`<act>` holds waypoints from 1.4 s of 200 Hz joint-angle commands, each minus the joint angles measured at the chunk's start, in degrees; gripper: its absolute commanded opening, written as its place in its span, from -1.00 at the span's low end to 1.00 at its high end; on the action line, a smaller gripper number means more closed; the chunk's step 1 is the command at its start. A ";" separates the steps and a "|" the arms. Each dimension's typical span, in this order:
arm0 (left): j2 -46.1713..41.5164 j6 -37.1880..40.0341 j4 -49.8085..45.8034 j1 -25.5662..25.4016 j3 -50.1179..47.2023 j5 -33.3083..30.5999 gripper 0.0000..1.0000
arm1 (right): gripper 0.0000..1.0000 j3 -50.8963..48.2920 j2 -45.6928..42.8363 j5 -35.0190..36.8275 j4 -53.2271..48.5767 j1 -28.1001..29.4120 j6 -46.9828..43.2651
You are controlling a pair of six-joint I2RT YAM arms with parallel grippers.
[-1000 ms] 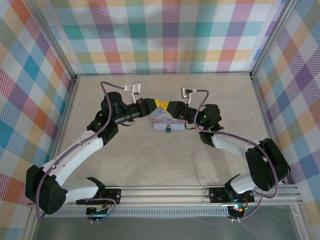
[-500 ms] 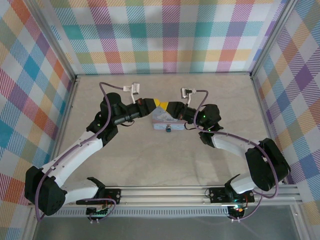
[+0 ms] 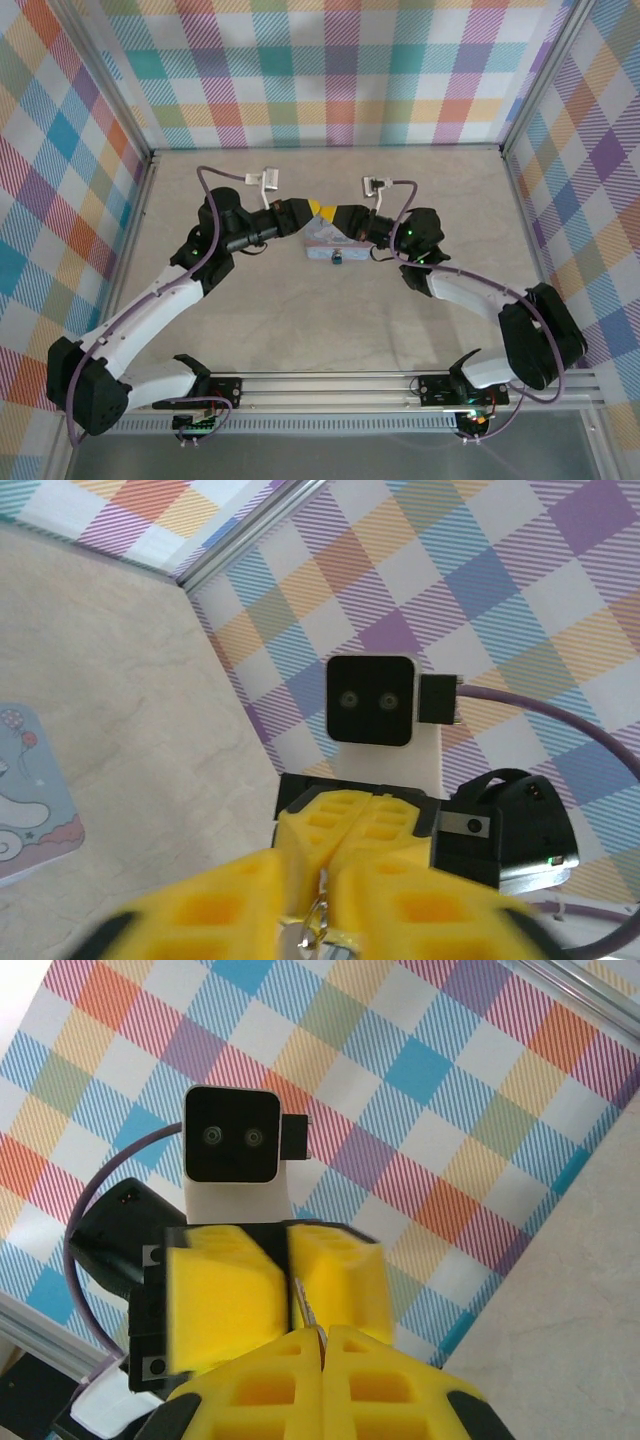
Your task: Unlock the padlock with the key
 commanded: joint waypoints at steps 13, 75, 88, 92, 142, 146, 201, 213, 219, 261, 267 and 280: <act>-4.10 3.17 -5.70 0.41 0.15 -4.42 0.13 | -1.00 0.97 -5.51 0.40 -9.83 0.13 -8.13; -4.77 7.22 -18.61 0.68 -2.83 -9.92 0.35 | -1.00 1.16 -17.04 6.90 -36.63 -3.11 -23.08; -4.18 7.51 -20.52 0.68 -3.69 -11.46 0.38 | -1.00 2.30 -19.09 10.68 -44.05 -3.90 -27.21; -3.84 7.69 -21.18 0.68 -3.90 -11.86 0.38 | -1.00 2.71 -19.61 11.99 -46.74 -4.08 -28.60; -1.06 7.40 -17.49 0.42 -8.91 -10.01 0.39 | -1.00 0.08 -25.37 13.42 -50.51 -4.41 -39.52; -1.07 7.30 -16.89 0.42 -9.26 -10.01 0.39 | -1.00 -0.40 -26.06 13.16 -49.89 -4.40 -39.83; 3.03 6.70 -13.46 -0.02 -10.89 -9.75 0.40 | -1.00 0.40 -27.20 22.35 -55.92 -4.45 -44.12; 4.74 6.73 -12.82 -0.41 -11.10 -9.57 0.40 | -1.00 1.24 -25.38 27.38 -57.98 -4.50 -45.46; 5.62 6.73 -12.55 -0.65 -11.22 -9.59 0.40 | -1.00 1.57 -24.40 29.64 -58.44 -4.49 -46.57; 13.43 2.26 -2.59 -1.42 -13.43 -6.13 0.39 | -1.00 3.73 -13.88 40.57 -57.23 -5.28 -49.87; 14.49 2.08 -1.58 -1.43 -13.43 -6.33 0.39 | -1.00 4.13 -12.39 40.88 -56.61 -5.44 -50.01; 16.69 1.66 0.92 -1.43 -13.24 -6.23 0.39 | -1.00 4.84 -9.36 41.87 -55.42 -5.70 -50.11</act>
